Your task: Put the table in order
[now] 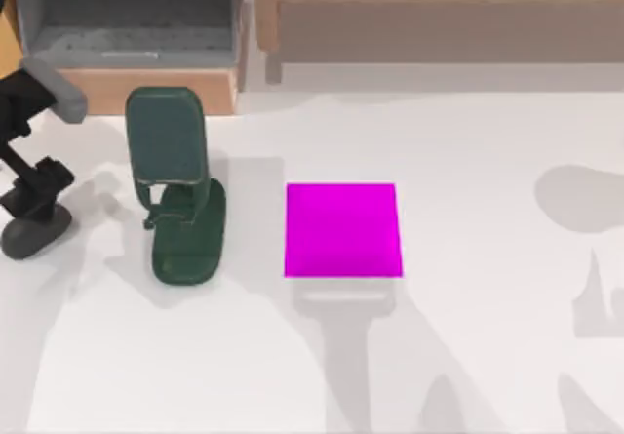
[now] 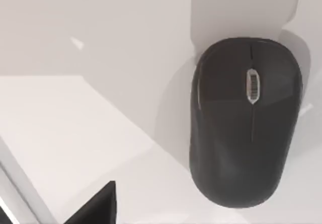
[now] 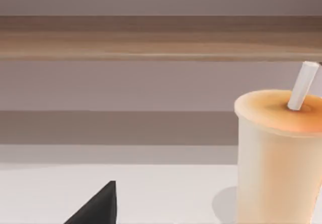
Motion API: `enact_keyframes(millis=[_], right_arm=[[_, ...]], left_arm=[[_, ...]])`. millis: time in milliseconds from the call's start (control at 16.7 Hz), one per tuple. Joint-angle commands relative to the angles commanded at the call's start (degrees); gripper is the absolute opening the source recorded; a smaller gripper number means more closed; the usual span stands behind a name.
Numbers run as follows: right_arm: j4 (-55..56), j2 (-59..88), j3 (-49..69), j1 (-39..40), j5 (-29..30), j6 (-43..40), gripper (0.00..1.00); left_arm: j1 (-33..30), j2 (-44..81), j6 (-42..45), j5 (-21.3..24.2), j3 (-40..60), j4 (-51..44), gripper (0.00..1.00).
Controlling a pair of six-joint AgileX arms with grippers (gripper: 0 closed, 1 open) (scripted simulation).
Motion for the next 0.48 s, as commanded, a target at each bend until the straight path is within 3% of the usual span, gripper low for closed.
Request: enact_keyframes(millis=[300,480], right_arm=[[0.0,0.0,0.0,0.0,0.0,0.0,1.0],[0.0,0.0,0.0,0.0,0.0,0.0,1.0]], left_arm=[[0.18,3.7,0.23,0.03,-6.91,10.83,1.0],[0.21,4.24,0.27,0.03,-7.92,12.15,1.0]])
